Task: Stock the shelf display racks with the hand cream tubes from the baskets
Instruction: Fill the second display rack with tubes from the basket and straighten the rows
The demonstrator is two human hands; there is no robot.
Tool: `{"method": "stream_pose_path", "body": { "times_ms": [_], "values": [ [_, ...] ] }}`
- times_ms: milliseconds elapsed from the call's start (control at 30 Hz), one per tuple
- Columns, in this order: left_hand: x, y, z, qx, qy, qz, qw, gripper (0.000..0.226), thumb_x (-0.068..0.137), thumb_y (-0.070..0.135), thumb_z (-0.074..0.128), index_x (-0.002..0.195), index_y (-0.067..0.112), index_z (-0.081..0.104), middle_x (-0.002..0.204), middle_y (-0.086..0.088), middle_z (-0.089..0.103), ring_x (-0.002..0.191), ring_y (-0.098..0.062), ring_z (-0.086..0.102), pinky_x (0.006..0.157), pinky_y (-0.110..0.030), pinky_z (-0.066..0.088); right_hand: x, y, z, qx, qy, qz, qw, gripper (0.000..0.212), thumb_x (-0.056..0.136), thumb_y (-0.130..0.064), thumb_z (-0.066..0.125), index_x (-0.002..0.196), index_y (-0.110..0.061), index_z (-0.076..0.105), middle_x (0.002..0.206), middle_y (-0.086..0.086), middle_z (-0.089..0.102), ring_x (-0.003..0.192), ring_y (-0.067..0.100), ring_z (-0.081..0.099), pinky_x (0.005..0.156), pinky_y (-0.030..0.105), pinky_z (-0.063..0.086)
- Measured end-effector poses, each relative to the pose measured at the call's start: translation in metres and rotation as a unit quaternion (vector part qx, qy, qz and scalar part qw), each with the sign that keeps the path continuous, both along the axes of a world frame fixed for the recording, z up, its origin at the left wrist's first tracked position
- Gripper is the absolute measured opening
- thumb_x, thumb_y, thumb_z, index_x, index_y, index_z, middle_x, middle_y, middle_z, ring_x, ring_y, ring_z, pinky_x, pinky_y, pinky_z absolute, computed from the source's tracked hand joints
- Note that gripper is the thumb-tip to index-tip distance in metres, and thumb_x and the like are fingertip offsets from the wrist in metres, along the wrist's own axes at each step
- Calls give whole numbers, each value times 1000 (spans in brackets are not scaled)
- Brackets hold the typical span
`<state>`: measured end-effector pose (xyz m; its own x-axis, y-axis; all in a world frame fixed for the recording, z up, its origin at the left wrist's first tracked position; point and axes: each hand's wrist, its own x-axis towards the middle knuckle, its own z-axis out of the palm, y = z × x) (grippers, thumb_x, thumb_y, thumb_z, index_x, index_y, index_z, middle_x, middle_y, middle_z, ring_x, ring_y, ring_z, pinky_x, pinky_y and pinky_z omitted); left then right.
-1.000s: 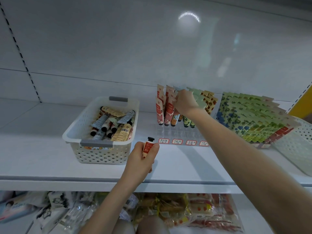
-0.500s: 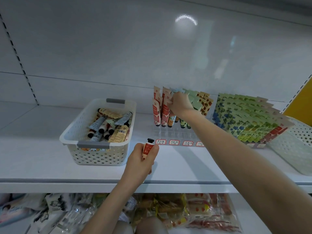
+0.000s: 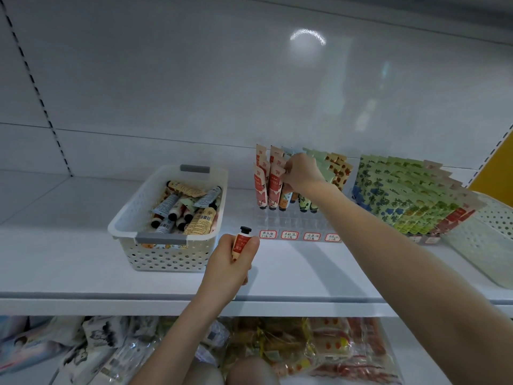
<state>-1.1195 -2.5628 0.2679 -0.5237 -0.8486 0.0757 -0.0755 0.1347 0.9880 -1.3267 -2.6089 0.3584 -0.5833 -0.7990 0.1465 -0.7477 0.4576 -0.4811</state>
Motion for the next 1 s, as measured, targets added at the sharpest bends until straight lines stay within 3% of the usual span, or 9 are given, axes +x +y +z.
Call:
{"method": "stream_pose_path", "body": {
  "times_ms": [133, 300, 400, 467, 567, 700, 800, 933, 1000],
  "values": [
    [1, 1, 2, -2, 0, 2, 1000, 27, 91, 37, 52, 82, 12, 47, 67, -3, 53, 50, -9, 48, 51, -19, 45, 0, 3, 1, -11, -7, -1, 1000, 15, 89, 2, 51, 98, 6, 63, 91, 21, 69, 81, 29, 69, 75, 42, 58],
    [4, 2, 2, -10, -5, 9, 1000, 27, 91, 37, 52, 81, 12, 47, 64, -2, 54, 49, -9, 49, 51, -20, 45, 9, 10, 9, -49, 17, 14, 999, 21, 91, -2, 50, 104, 10, 61, 102, 27, 65, 87, 37, 67, 77, 50, 55],
    [5, 4, 7, -16, 11, 18, 1000, 26, 90, 35, 54, 80, 12, 48, 65, -2, 55, 48, -6, 51, 52, -18, 46, 16, 24, 12, -103, 33, 31, 994, 20, 92, -3, 47, 97, 9, 62, 90, 25, 67, 78, 34, 67, 74, 48, 55],
    [7, 8, 14, -24, 36, 32, 999, 23, 88, 36, 56, 80, 14, 52, 72, -3, 59, 60, -7, 59, 56, -15, 47, 24, 38, 8, -160, 12, 58, 985, 21, 91, -5, 48, 89, 9, 64, 83, 25, 67, 76, 37, 66, 75, 47, 54],
    [10, 12, 25, -27, 77, 51, 995, 18, 81, 40, 59, 82, 22, 61, 84, 2, 62, 81, -7, 59, 67, -17, 43, 42, 65, -8, -207, -54, 88, 973, 21, 92, -10, 52, 85, 3, 66, 77, 18, 69, 72, 33, 67, 73, 42, 56],
    [14, 14, 41, 91, 201, 44, 974, 24, 70, 38, 64, 82, 17, 67, 73, 5, 64, 75, -8, 61, 75, -23, 51, 66, 102, -35, -191, -166, 114, 961, 21, 94, -21, 51, 86, -9, 66, 80, 5, 68, 77, 19, 68, 73, 31, 57],
    [18, 16, 48, 152, 270, 46, 950, 17, 75, 27, 64, 82, 12, 64, 71, 4, 64, 72, -7, 64, 68, -22, 55, 82, 125, -49, -166, -284, 117, 937, 22, 94, -31, 48, 87, -18, 64, 82, 0, 69, 76, 11, 67, 72, 26, 57],
    [20, 23, 48, 165, 299, 56, 938, 13, 78, 21, 64, 85, 11, 62, 80, 0, 66, 82, -11, 66, 68, -21, 56, 94, 146, -52, -178, -483, 119, 849, 31, 93, -35, 45, 97, -10, 63, 82, 7, 72, 73, 17, 70, 66, 23, 57],
    [21, 26, 48, 161, 298, 54, 939, 14, 78, 19, 65, 87, 10, 62, 83, -1, 67, 85, -13, 66, 69, -22, 57, 95, 152, -51, -212, -532, 115, 812, 28, 90, -29, 50, 94, -5, 63, 77, 9, 71, 65, 15, 68, 60, 21, 56]
  ]
}}
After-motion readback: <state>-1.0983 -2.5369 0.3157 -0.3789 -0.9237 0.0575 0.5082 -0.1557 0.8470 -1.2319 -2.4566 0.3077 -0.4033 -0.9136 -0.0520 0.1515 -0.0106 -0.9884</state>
